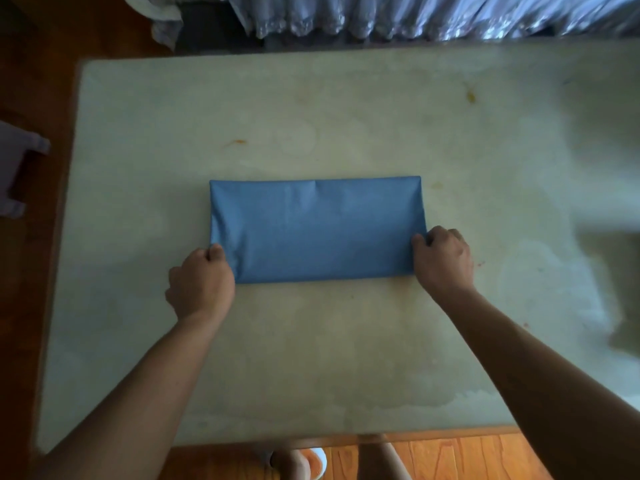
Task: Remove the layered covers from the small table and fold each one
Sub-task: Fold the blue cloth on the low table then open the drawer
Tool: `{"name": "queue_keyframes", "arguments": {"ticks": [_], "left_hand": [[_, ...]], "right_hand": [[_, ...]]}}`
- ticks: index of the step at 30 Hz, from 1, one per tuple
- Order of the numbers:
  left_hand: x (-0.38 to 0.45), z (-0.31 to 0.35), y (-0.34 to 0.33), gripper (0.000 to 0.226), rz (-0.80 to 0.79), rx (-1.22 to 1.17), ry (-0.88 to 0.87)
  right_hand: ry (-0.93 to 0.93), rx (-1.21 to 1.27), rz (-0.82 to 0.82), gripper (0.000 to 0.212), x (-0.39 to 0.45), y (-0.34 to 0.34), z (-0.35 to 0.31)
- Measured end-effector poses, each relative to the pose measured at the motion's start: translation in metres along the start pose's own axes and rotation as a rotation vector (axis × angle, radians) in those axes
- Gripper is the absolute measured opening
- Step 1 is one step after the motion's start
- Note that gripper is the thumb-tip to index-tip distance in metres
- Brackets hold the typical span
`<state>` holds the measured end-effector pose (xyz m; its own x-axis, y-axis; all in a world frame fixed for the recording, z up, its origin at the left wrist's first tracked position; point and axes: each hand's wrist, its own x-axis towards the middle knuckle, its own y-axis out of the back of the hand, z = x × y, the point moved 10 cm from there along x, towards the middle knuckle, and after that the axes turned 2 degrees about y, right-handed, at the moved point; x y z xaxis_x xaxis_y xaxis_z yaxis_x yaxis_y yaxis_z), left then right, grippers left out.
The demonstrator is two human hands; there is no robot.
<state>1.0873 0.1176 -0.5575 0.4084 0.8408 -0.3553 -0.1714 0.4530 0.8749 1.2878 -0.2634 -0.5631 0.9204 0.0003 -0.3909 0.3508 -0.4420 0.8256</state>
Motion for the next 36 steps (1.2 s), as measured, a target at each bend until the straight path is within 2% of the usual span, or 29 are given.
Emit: {"name": "queue_keyframes", "arguments": {"ticks": [2,7,13,17,20,21,23,25,26,27,29,30,31,33,34,36], "left_hand": [[-0.003,-0.003,-0.004,0.050,-0.007,0.104,0.011],[-0.003,-0.009,-0.004,0.044,-0.024,-0.033,-0.094],[0.001,-0.004,-0.008,0.043,-0.055,0.036,-0.001],[-0.003,-0.011,-0.007,0.043,0.015,0.022,0.018],[-0.011,-0.007,0.000,0.031,0.116,0.007,0.003],[-0.017,0.002,0.008,0.026,0.205,0.033,-0.068],[-0.036,0.043,0.016,0.039,0.346,0.131,-0.364],[-0.052,0.090,-0.008,0.053,0.277,0.262,-0.747],[-0.053,0.107,-0.026,0.057,0.201,0.324,-0.854],[-0.048,0.118,-0.039,0.061,0.135,0.385,-0.891],[-0.029,0.126,-0.060,0.068,0.056,0.477,-0.858],[-0.022,0.125,-0.066,0.070,0.049,0.505,-0.838],[-0.017,0.123,-0.071,0.071,0.058,0.522,-0.826],[-0.012,0.120,-0.076,0.071,0.056,0.541,-0.813],[-0.012,0.119,-0.076,0.071,0.052,0.545,-0.809],[-0.011,0.119,-0.075,0.072,0.059,0.540,-0.812]], "right_hand": [[-0.003,0.005,-0.025,0.026,0.001,0.001,0.004],[-0.046,0.024,-0.025,0.038,0.005,0.001,0.009],[-0.077,-0.032,-0.036,0.033,0.007,-0.003,0.005],[-0.085,-0.040,-0.044,0.033,0.007,-0.004,0.003],[-0.074,-0.055,-0.044,0.034,0.006,-0.003,0.001],[-0.076,-0.055,-0.049,0.034,0.005,-0.003,0.001],[-0.080,-0.048,-0.051,0.035,0.006,-0.001,0.001],[-0.083,-0.053,-0.039,0.035,0.004,-0.001,0.000],[-0.086,-0.058,-0.026,0.035,0.003,0.000,0.001],[-0.087,-0.058,-0.007,0.034,0.000,0.001,-0.001],[-0.073,-0.082,0.060,0.028,-0.005,0.005,-0.003],[-0.040,-0.120,0.136,0.027,-0.008,0.010,-0.009],[0.023,-0.172,0.232,0.035,-0.012,0.015,-0.020],[0.262,-0.230,0.346,0.055,-0.025,0.009,-0.066],[0.429,-0.240,0.313,0.058,-0.034,-0.008,-0.098],[0.712,-0.321,0.137,0.060,-0.049,-0.059,-0.152]]}}
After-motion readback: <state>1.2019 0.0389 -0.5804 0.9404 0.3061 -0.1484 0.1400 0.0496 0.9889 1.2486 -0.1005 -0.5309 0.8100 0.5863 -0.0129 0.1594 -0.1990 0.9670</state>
